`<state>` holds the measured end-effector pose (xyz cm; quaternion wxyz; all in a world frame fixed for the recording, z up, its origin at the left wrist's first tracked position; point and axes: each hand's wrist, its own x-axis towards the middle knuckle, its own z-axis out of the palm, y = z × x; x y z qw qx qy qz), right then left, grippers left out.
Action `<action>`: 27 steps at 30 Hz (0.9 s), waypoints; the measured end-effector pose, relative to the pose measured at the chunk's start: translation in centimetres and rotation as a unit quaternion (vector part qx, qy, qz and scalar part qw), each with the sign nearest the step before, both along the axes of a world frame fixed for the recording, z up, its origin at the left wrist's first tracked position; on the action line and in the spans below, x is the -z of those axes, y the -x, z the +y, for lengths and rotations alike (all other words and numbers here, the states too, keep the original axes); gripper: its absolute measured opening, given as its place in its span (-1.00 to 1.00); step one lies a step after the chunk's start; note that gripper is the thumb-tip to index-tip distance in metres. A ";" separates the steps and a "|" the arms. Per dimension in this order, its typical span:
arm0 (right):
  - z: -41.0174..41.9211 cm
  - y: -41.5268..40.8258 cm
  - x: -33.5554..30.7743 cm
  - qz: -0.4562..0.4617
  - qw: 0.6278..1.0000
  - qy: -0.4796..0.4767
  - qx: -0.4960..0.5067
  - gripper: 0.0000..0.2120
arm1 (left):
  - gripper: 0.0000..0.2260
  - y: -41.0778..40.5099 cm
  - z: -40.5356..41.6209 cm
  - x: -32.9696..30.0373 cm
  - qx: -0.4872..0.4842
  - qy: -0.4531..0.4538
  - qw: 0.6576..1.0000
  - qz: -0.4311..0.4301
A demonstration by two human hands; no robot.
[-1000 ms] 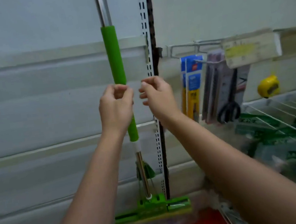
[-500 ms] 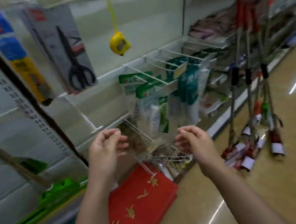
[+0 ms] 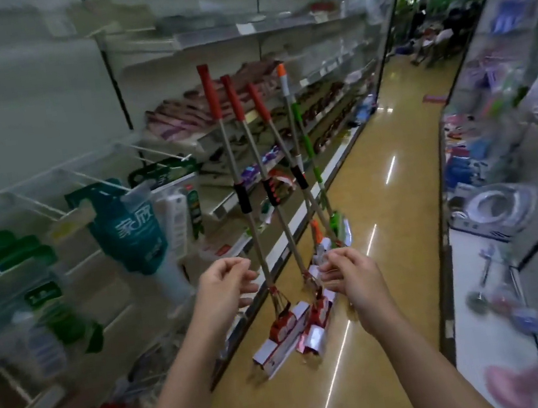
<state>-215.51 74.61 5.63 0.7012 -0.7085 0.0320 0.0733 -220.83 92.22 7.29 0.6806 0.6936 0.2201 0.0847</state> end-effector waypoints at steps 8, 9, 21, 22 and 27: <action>-6.9 -14.5 1.8 0.017 0.999 -0.019 0.036 -0.84 | -0.81 -15.9 -6.6 1.5 0.033 0.001 0.999 -0.008; -7.6 -16.6 2.0 0.017 0.999 -0.021 0.040 -0.84 | -0.81 -18.3 -7.3 1.7 0.033 0.006 0.999 -0.011; -17.2 -41.2 1.2 0.046 0.996 -0.020 0.069 -0.84 | -0.82 -46.2 -20.0 1.0 0.098 0.033 0.995 0.013; -18.1 -43.2 1.5 0.049 0.997 -0.017 0.064 -0.84 | -0.81 -48.1 -20.8 1.4 0.098 0.031 0.995 0.018; -22.9 -54.0 3.0 0.056 0.998 -0.006 0.033 -0.84 | -0.82 -58.1 -25.0 3.2 0.060 0.031 0.997 0.031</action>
